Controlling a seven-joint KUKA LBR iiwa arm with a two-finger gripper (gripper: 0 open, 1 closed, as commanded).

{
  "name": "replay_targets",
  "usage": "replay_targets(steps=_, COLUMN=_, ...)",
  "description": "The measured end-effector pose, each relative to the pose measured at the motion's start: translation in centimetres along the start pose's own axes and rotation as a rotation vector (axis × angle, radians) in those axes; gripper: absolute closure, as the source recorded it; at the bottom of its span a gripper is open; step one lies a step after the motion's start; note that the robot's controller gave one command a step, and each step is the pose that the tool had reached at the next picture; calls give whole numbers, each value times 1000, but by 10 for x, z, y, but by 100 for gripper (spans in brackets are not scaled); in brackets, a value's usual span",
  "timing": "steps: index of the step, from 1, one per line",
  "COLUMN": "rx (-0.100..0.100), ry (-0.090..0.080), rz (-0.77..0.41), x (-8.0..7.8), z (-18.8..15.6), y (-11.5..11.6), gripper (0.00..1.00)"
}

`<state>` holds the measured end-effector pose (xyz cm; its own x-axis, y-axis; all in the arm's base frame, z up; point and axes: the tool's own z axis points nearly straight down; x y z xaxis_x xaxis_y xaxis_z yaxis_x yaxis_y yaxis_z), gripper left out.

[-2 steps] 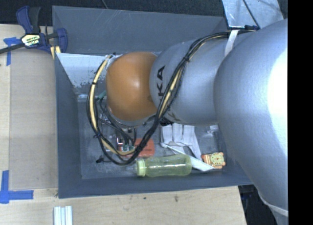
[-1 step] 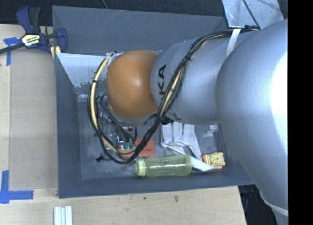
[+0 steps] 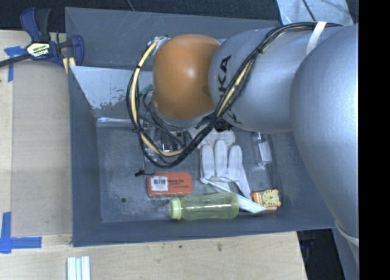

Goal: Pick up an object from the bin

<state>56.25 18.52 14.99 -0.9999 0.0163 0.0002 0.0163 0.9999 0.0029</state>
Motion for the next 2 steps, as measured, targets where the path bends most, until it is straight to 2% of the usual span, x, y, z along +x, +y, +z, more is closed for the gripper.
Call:
replay_targets(steps=1, rx=2, ry=-9, rz=-2, x=12, z=7, y=-62, gripper=0)
replay_targets(steps=2, rx=5, ry=-1, rz=34, x=12, z=38, y=-71, gripper=0)
